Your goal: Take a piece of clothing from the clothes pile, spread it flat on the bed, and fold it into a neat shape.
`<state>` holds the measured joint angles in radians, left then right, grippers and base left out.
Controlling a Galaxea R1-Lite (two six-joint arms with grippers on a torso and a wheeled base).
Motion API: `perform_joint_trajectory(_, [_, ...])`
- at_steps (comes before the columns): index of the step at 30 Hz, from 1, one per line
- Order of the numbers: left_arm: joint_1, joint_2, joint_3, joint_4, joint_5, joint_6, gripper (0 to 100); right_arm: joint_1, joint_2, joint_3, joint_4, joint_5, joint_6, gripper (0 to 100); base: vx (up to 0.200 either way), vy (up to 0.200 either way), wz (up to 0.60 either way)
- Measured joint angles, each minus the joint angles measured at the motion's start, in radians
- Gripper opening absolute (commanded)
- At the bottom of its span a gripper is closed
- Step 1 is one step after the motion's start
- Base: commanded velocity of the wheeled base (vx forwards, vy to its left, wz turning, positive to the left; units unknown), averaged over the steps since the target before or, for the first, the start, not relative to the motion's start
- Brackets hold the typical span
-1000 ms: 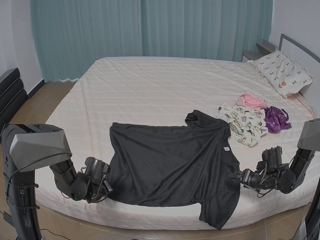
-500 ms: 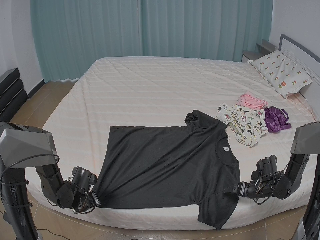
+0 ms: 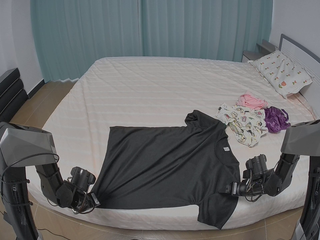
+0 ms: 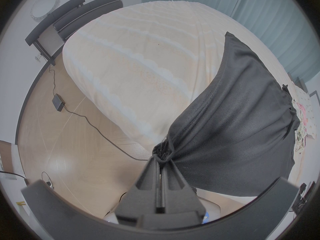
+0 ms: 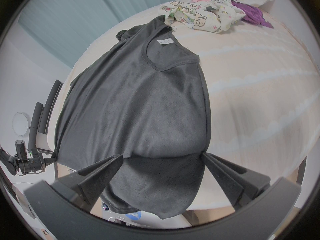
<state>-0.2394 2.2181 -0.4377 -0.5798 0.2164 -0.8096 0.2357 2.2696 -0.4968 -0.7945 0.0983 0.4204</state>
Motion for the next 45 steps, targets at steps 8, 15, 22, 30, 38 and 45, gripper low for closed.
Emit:
perform_joint_trajectory(8, [-0.002, 0.003, 0.003, 0.000, -0.005, 0.000, 0, -0.028, 0.036, -0.031, -0.006, -0.009, -0.008, 100, 0.000, 0.000, 0.00])
perform_joint_trajectory(15, [-0.003, 0.005, 0.001, 0.000, -0.007, 0.000, 0, -0.046, 0.022, -0.004, 0.000, -0.009, -0.039, 100, 0.000, 0.000, 0.00])
perform_joint_trajectory(22, [-0.003, 0.004, 0.000, 0.000, -0.028, 0.000, 0, -0.098, 0.006, 0.016, 0.002, -0.009, -0.107, 100, 0.000, 0.000, 0.00])
perform_joint_trajectory(30, [-0.003, 0.003, 0.001, 0.000, -0.033, 0.000, 0, -0.098, 0.036, -0.007, -0.006, -0.010, -0.110, 0, 0.000, 0.000, 0.00])
perform_joint_trajectory(38, [-0.004, 0.003, 0.004, 0.000, -0.033, 0.002, 0, -0.109, 0.033, 0.028, 0.004, -0.010, -0.154, 0, 0.000, 0.000, 0.00])
perform_joint_trajectory(45, [-0.006, 0.002, 0.013, 0.004, -0.033, 0.021, 0, -0.194, 0.007, 0.092, 0.008, -0.009, -0.270, 0, 0.000, 0.000, 0.00])
